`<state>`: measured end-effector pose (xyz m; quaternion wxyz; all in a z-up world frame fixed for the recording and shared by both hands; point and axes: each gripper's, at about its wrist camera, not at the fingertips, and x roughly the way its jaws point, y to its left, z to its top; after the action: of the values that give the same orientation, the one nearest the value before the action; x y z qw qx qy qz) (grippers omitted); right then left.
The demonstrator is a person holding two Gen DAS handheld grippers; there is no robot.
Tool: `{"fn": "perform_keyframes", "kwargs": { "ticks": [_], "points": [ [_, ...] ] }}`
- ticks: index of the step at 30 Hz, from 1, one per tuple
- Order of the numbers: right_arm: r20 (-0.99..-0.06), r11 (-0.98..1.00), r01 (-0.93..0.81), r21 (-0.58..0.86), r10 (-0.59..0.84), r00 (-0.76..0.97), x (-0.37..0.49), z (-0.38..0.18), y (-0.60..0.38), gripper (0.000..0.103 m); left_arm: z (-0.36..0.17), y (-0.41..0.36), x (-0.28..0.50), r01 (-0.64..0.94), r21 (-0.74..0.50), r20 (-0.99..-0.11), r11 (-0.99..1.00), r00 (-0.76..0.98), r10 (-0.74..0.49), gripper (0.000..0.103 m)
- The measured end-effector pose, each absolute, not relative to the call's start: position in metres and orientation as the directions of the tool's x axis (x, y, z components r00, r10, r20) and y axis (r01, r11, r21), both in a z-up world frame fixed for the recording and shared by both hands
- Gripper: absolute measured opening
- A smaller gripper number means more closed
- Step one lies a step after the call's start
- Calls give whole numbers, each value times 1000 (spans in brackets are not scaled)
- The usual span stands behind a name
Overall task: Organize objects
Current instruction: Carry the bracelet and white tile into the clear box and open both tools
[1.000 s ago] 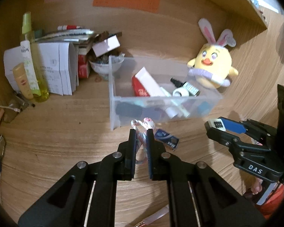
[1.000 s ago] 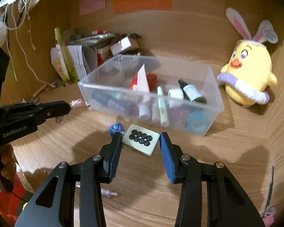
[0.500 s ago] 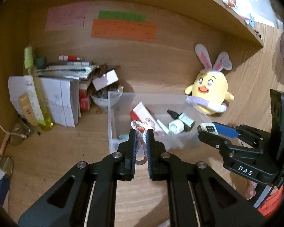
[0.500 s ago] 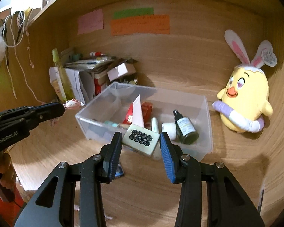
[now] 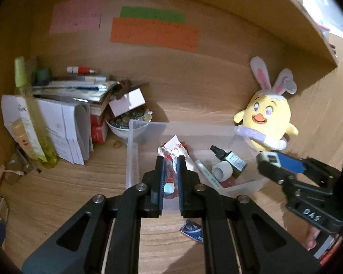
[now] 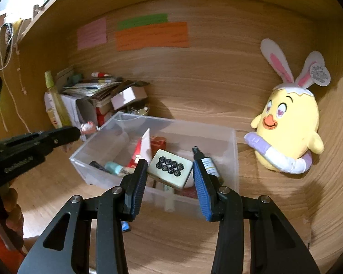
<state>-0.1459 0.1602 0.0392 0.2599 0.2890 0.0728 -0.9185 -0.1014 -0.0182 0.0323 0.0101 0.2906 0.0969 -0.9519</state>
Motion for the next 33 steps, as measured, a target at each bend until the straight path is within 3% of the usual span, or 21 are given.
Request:
{"fn": "perform_keyframes", "kwargs": {
  "ticks": [15,26,29,31,33],
  "points": [
    [-625,-866,499,-20,-379,-683,-182,23,153,38,-10,-28,-153,93,-267,-663,-959,-741,112,9],
    [-693,-862,506,-23,-352,-630,-209,-4,134,38,-13,-19,-156,78,-206,-670,-975,-738,82,9],
    [-707,-861,507,-25,-344,-618,-214,-9,131,38,-13,-17,-157,81,-190,-677,-978,-732,71,19],
    [-715,-861,508,-29,-337,-612,-217,-12,128,38,-12,-17,-156,84,-200,-679,-976,-730,76,47],
    [-722,-859,511,-33,-333,-606,-218,-15,125,37,-12,-19,-153,75,-226,-670,-971,-736,99,51]
  ]
}}
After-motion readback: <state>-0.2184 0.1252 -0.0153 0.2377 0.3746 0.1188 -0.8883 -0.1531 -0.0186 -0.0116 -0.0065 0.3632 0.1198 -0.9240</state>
